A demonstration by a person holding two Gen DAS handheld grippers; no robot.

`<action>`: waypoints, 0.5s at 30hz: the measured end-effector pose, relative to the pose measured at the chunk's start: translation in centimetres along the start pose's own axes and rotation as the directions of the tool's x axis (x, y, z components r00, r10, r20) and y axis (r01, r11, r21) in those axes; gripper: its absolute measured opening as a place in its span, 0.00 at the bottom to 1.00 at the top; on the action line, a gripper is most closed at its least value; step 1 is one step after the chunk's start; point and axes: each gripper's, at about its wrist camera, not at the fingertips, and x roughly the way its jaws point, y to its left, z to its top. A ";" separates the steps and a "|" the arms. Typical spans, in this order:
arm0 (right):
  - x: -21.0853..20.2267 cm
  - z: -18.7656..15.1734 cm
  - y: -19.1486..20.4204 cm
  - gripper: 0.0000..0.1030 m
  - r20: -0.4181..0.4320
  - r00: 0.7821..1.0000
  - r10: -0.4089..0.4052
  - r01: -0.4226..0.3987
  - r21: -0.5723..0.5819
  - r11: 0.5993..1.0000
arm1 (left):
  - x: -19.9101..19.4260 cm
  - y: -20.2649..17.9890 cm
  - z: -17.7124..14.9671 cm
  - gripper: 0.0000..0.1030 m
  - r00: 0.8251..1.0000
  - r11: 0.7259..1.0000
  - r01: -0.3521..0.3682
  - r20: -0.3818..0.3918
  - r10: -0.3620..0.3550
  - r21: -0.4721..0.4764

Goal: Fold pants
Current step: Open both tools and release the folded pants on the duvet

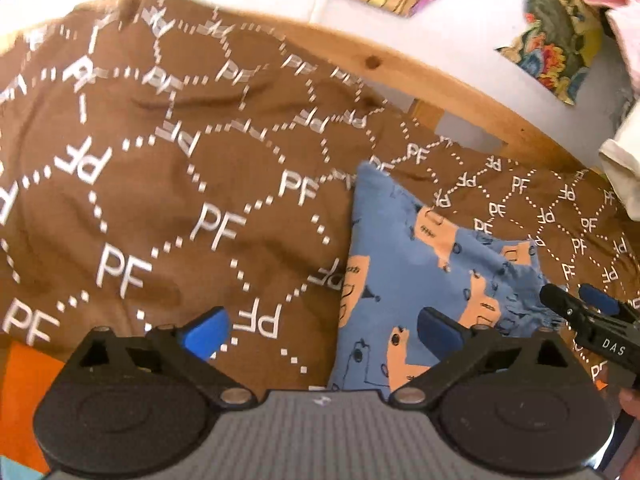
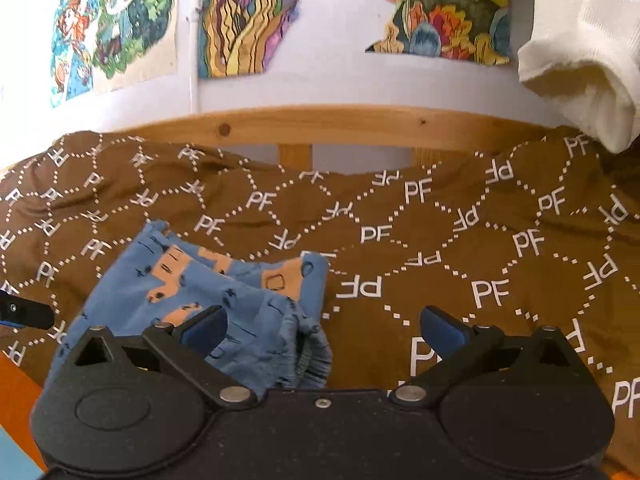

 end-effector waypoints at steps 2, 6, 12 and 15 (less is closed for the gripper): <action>-0.7 0.2 0.4 0.99 0.015 1.000 0.007 -0.007 0.002 1.000 | -0.7 -0.7 -0.1 1.00 1.000 1.000 -0.011 0.020 0.010 0.026; -2.1 0.6 1.1 0.99 0.048 0.999 0.011 -0.011 -0.013 1.000 | -2.1 -1.9 -0.2 1.00 0.998 0.999 -0.023 0.057 0.020 0.047; -5.2 0.6 1.8 0.99 0.102 0.995 0.000 0.000 -0.005 1.000 | -5.0 -3.0 -1.1 1.00 0.989 0.997 -0.053 0.143 0.045 0.052; -7.1 0.3 2.5 0.99 0.120 0.993 -0.002 0.000 0.010 1.000 | -6.2 -3.3 -2.1 1.00 0.987 0.997 -0.058 0.152 0.049 0.057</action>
